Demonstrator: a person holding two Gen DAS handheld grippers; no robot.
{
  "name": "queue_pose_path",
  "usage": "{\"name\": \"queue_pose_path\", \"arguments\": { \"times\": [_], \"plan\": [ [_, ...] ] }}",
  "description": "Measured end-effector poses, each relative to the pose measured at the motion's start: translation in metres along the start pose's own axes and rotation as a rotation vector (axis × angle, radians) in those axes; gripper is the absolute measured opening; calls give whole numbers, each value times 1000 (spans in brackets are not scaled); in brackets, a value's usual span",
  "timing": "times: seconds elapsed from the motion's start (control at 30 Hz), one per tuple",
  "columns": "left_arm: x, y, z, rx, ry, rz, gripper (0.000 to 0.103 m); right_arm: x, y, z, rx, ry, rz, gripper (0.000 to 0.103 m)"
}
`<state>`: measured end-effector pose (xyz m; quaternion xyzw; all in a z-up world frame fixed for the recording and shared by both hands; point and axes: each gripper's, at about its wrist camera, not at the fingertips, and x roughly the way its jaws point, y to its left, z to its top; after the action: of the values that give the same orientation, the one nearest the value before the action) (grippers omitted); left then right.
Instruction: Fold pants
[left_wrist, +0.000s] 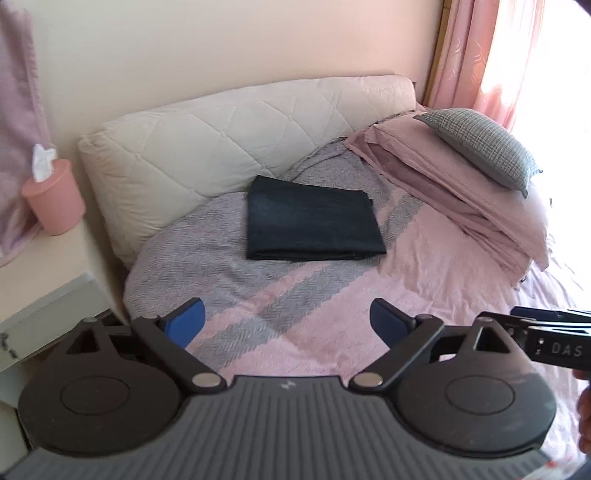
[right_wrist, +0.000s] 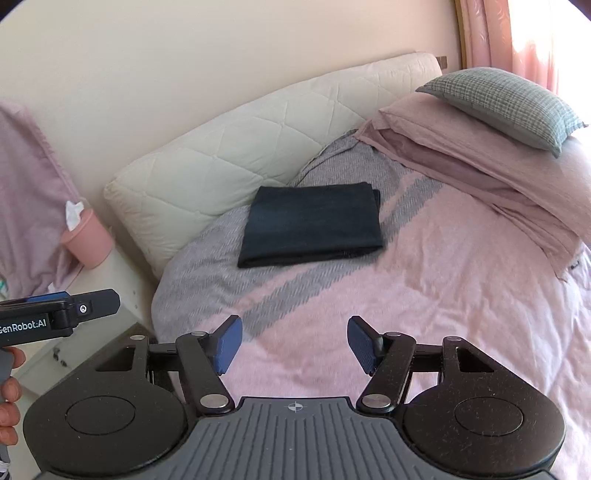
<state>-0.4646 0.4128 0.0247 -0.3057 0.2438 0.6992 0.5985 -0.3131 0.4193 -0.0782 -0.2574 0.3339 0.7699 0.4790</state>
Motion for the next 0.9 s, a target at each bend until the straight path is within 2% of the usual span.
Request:
{"name": "queue_pose_path", "arguments": {
  "times": [0.07,0.23,0.4,0.9],
  "plan": [
    [-15,-6,-10,15,-20,23,99,-12,4,-9,-13,-1,3,61],
    [-45,-9,-33,-6,-29,-5,99,-39,12,-28,-56,1,19,61],
    [-64,-13,-49,-21,-27,14,99,-56,18,-40,-99,2,34,61],
    [-73,-24,-64,-44,-4,29,99,-68,18,-48,-142,9,84,61]
  ]
}}
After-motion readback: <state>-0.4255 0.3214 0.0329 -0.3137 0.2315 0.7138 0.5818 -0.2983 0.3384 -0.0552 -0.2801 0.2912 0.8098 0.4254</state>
